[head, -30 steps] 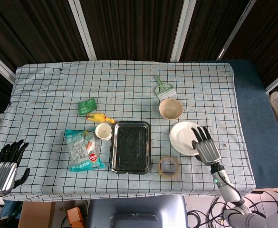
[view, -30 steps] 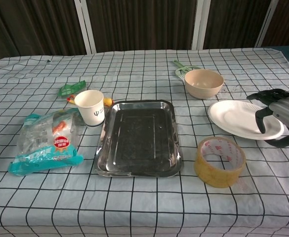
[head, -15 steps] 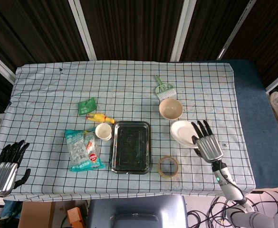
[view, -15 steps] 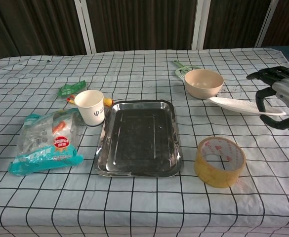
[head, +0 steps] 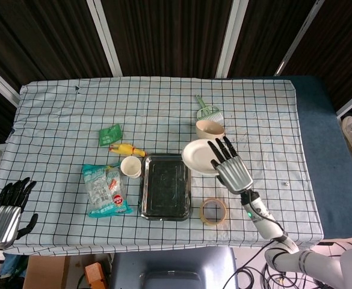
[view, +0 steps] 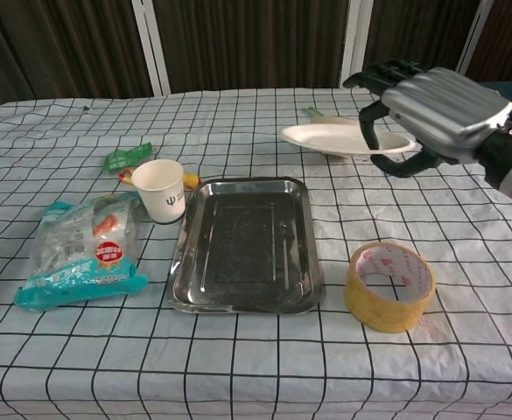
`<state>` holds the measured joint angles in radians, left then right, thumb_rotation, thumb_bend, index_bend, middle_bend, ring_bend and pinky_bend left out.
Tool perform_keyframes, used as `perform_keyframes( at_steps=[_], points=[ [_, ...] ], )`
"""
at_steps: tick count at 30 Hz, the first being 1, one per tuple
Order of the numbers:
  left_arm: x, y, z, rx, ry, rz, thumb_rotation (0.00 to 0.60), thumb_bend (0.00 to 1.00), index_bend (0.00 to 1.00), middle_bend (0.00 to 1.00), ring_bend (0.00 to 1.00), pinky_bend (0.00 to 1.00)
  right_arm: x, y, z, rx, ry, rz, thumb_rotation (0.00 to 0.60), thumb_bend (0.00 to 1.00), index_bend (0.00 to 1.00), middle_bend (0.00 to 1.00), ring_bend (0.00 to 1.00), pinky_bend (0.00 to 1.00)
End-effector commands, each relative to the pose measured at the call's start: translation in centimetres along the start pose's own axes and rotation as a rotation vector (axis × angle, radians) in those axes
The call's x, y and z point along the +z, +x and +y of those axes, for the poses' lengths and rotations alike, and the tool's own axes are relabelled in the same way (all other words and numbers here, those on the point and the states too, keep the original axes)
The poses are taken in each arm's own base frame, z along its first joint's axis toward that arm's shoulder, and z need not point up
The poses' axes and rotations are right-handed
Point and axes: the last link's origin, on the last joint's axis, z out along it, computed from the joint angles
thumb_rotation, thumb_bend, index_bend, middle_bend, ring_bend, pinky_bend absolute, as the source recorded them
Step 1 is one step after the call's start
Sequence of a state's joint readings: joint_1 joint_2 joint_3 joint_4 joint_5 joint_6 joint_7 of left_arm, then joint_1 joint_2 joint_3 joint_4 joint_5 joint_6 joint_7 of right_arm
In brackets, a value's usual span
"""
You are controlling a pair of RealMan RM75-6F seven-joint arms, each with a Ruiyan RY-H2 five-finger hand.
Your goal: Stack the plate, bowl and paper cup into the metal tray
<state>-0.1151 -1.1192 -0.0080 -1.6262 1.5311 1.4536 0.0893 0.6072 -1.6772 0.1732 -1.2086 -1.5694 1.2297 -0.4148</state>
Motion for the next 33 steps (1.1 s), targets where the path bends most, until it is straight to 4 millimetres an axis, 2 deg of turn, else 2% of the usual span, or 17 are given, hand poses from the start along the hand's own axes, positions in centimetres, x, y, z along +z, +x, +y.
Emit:
perform_keyframes(
  at_steps=[1, 9, 20, 33],
  points=[
    [-0.1, 0.1, -0.1, -0.003, 0.002, 0.003, 0.6, 0.41, 0.0, 0.0, 0.0, 0.07, 1.4, 0.8, -2.4, 0.021, 0.039, 0.024, 0.6, 0.54, 0.67, 0.08, 0.0, 0.02],
    [-0.3, 0.4, -0.2, -0.009, -0.004, 0.01, 0.6, 0.41, 0.0, 0.0, 0.0, 0.07, 2.2, 0.4, -5.9, 0.027, 0.106, 0.007, 0.6, 0.54, 0.67, 0.08, 0.0, 0.02],
    [-0.3, 0.4, -0.3, -0.01, -0.005, 0.01, 0.6, 0.41, 0.0, 0.0, 0.0, 0.07, 2.7, -2.2, -10.1, 0.024, 0.164, -0.06, 0.6, 0.54, 0.67, 0.08, 0.0, 0.02],
    [-0.5, 0.4, -0.3, -0.014, -0.006, 0.008, 0.6, 0.41, 0.0, 0.0, 0.0, 0.07, 2.1, -4.0, -12.6, 0.002, 0.216, -0.103, 0.6, 0.54, 0.63, 0.08, 0.0, 0.02]
  ],
)
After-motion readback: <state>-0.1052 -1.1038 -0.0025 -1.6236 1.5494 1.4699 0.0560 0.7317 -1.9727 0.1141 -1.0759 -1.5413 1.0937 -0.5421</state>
